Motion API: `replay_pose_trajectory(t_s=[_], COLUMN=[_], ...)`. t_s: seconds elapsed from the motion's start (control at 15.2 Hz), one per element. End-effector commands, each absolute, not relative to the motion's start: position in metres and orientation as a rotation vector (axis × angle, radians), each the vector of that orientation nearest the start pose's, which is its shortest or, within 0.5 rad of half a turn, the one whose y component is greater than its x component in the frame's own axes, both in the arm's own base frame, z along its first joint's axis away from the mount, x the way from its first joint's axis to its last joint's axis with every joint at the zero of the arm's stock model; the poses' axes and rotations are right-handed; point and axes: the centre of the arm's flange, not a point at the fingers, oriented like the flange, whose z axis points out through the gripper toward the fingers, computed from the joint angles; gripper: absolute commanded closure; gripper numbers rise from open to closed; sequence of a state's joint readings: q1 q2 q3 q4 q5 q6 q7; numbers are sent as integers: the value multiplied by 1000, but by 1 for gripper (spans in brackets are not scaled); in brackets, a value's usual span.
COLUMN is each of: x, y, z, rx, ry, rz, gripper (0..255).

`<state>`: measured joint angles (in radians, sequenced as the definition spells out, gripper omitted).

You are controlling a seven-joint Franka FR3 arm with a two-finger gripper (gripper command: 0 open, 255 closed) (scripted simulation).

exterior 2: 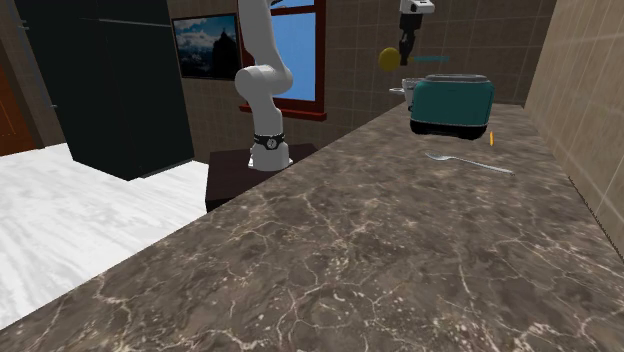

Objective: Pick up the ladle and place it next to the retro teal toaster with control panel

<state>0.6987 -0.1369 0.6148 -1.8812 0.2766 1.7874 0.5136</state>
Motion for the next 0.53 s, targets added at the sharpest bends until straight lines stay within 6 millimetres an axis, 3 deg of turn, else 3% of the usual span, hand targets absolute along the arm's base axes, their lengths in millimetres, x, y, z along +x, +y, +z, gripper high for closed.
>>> replay_pose_trajectory(t_s=[0.0,0.46], x=[98,98], y=[523,523], z=[545,508], rx=[-2798,-2798], ry=[-1084,-1084], rz=[209,209], gripper=[255,255])
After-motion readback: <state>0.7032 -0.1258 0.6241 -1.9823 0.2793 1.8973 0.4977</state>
